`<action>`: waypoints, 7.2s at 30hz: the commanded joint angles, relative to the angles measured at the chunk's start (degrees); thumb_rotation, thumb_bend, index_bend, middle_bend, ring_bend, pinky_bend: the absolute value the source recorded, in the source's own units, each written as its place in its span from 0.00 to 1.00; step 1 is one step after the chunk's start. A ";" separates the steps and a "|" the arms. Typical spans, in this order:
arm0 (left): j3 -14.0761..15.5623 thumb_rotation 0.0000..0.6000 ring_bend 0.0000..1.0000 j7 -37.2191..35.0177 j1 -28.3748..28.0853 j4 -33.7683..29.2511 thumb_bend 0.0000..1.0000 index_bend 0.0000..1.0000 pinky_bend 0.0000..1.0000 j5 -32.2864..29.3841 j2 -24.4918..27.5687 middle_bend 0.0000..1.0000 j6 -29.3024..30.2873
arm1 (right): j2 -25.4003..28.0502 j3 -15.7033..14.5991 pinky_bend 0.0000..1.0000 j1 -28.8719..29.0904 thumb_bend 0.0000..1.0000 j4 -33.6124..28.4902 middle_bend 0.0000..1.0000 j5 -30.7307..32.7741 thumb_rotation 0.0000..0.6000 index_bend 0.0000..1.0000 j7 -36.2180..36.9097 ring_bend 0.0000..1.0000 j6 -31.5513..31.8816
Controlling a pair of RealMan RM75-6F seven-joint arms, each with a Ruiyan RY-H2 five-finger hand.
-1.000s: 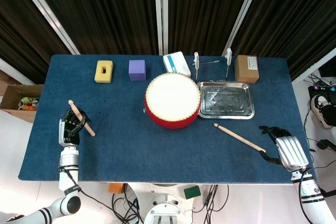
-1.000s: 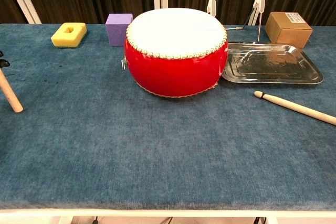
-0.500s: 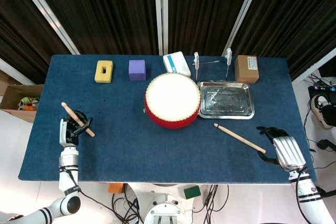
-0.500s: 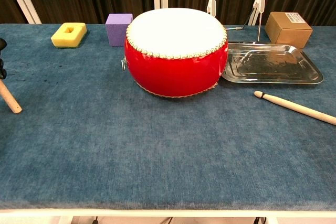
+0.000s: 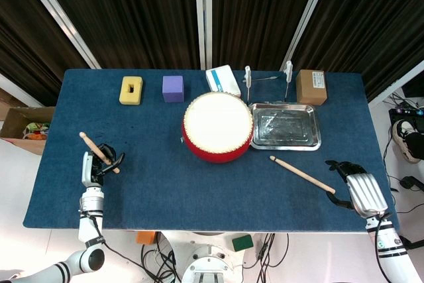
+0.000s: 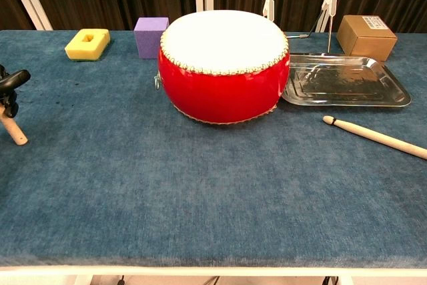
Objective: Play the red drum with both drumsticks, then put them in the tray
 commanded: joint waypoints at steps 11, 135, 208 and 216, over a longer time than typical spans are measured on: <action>0.79 1.00 0.78 0.84 -0.22 3.74 0.15 0.78 0.81 0.03 -2.29 0.82 -0.98 | -0.12 -0.11 0.32 -0.48 0.22 0.23 0.36 0.07 1.00 0.25 0.74 0.24 0.38; 13.42 1.00 1.00 57.25 0.22 -11.35 0.71 1.00 1.00 20.45 21.39 1.00 18.66 | -13.60 5.99 0.16 9.44 0.43 9.31 0.36 -0.96 1.00 0.64 81.30 0.11 -9.97; 11.74 1.00 1.00 64.38 -5.96 -14.18 0.71 1.00 1.00 23.08 27.65 1.00 11.19 | -9.33 2.76 1.00 19.94 0.93 3.34 1.00 -3.63 1.00 1.00 21.87 1.00 -12.16; 4.92 1.00 1.00 69.61 -13.41 -20.76 0.71 1.00 1.00 15.07 27.42 1.00 1.50 | 9.53 10.67 1.00 25.38 0.93 -15.10 1.00 11.65 1.00 1.00 -6.26 1.00 -21.83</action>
